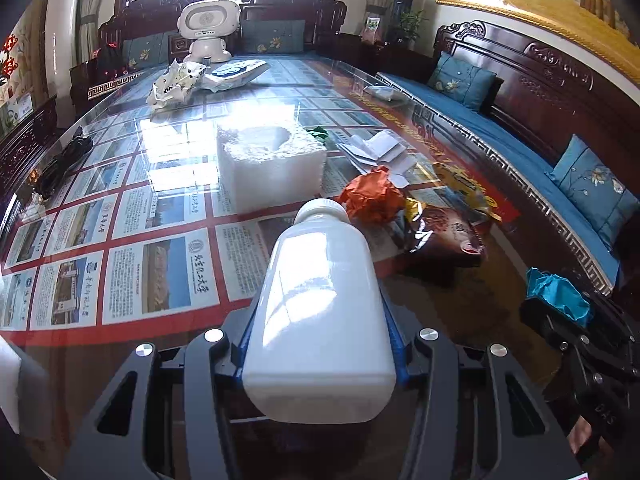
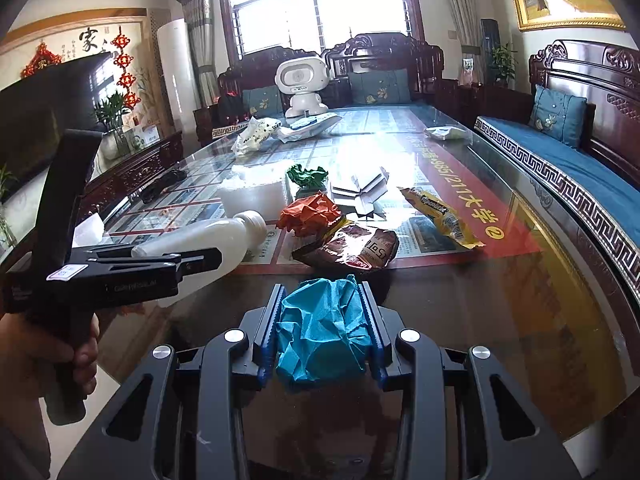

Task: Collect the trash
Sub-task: 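Carry the bottle and teal bag to the yellow bin and open both tools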

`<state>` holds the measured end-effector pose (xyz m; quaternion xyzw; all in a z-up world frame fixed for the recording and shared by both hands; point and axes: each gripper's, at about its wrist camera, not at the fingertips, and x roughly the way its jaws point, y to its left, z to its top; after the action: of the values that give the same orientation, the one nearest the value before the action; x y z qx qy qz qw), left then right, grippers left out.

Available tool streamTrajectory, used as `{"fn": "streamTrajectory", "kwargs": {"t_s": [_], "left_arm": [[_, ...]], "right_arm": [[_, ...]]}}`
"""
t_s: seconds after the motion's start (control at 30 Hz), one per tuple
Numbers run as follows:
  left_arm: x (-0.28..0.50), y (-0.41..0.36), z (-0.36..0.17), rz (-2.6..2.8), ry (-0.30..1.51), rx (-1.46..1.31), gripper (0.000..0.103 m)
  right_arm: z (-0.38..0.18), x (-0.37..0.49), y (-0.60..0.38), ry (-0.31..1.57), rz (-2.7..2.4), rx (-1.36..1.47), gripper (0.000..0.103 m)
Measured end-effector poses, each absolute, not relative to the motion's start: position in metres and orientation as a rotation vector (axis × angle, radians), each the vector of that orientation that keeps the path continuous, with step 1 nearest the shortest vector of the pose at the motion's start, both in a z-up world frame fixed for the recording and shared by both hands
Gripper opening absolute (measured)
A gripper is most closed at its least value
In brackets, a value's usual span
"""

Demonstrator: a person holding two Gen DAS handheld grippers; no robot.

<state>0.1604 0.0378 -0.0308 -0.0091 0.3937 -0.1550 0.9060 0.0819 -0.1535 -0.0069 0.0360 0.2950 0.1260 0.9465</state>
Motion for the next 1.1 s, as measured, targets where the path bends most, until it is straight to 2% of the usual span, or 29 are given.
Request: {"fn": "streamTrajectory", "kwargs": {"t_s": [0.53,0.9,1.1], "left_arm": [[0.064,0.027,0.013,-0.386,0.689,-0.034,0.051],[-0.026,0.001,0.008,-0.480,0.689,-0.013,0.051],[-0.073,-0.014,-0.011,-0.539,0.727,0.009,0.051]], "right_arm": [[0.019,0.023,-0.159,0.530,0.256,0.065,0.036],[0.034,-0.057,-0.171,0.468,0.249,0.061,0.036],[0.014,-0.109,-0.181,0.513,0.233,0.050,0.036]]}}
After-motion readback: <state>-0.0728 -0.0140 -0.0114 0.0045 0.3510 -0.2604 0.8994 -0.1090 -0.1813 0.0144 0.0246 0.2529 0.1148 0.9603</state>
